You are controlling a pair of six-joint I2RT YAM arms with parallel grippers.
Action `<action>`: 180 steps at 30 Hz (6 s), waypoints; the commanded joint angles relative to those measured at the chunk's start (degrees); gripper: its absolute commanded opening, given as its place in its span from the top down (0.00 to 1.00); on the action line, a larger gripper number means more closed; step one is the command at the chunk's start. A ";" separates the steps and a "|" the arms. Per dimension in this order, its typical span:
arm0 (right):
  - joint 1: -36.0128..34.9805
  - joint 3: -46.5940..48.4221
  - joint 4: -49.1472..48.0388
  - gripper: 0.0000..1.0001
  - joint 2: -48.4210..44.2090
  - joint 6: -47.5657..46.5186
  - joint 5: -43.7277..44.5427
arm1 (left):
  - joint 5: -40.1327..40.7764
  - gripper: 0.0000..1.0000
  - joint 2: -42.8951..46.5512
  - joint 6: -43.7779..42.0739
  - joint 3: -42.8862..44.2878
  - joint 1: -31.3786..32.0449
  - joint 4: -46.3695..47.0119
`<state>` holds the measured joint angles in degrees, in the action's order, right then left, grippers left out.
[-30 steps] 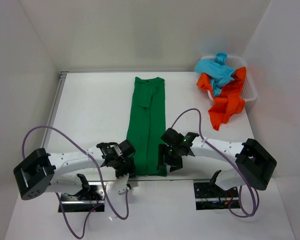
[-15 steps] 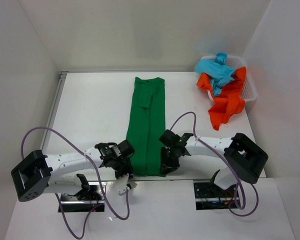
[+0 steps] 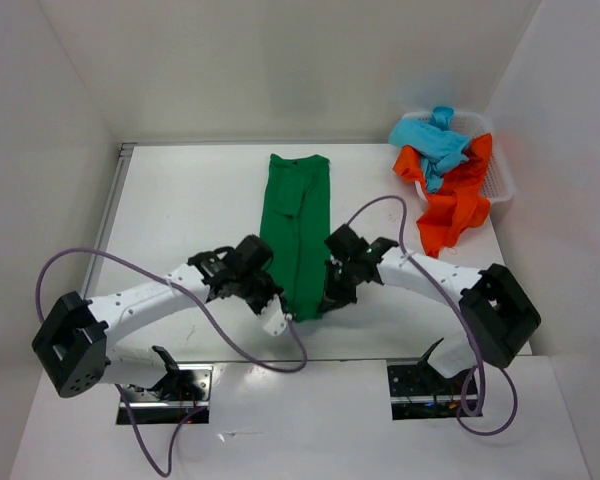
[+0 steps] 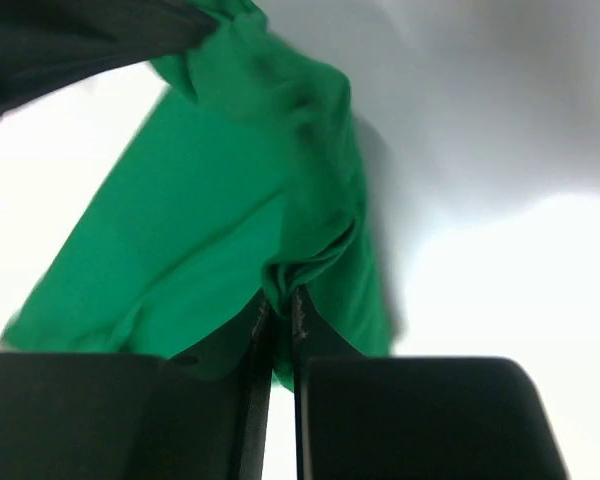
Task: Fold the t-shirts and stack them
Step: Fold the folded rectangular tshirt in 1/3 of the way, then grab one side of the 2/3 rectangular tshirt with both arms, then fold the long partially folded tshirt into a neat square
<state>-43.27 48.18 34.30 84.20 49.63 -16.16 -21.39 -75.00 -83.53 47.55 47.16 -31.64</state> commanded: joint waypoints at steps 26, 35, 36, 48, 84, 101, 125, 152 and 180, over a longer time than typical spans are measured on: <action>23.14 45.59 5.69 1.00 34.18 -24.57 -3.79 | -3.75 0.85 -28.52 6.45 23.55 -22.02 22.49; 24.19 51.21 5.68 0.67 40.16 -26.60 -5.73 | -3.58 0.77 -30.91 6.53 23.55 -23.24 24.26; 24.19 51.22 5.69 0.62 40.77 -26.60 -5.72 | -3.57 0.74 -30.91 7.06 23.55 -23.25 25.82; 29.64 59.92 7.09 0.47 37.18 -25.98 -1.16 | 10.13 0.08 -28.28 12.79 24.43 -25.54 36.57; 25.24 74.52 12.19 0.91 50.64 -28.71 2.10 | 5.83 0.01 -8.49 1.73 0.97 -20.44 11.60; 24.20 23.73 -0.20 0.53 18.11 -24.14 -1.41 | 1.52 0.15 -18.33 -2.62 1.41 -19.91 16.86; 18.13 13.96 -4.60 0.33 20.91 -15.36 -3.52 | -1.99 0.86 -19.39 7.24 2.99 -18.24 20.65; 15.41 5.17 4.70 1.00 5.04 -15.70 -5.37 | -8.94 0.97 -5.95 23.83 4.22 -14.56 -0.59; 6.07 19.66 29.94 1.00 -15.66 -4.88 2.11 | -18.69 0.98 0.12 56.45 23.91 -12.35 -17.59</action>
<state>-41.36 64.51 62.78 66.41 49.19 -16.51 -36.29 -72.75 -31.83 69.91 35.70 -53.04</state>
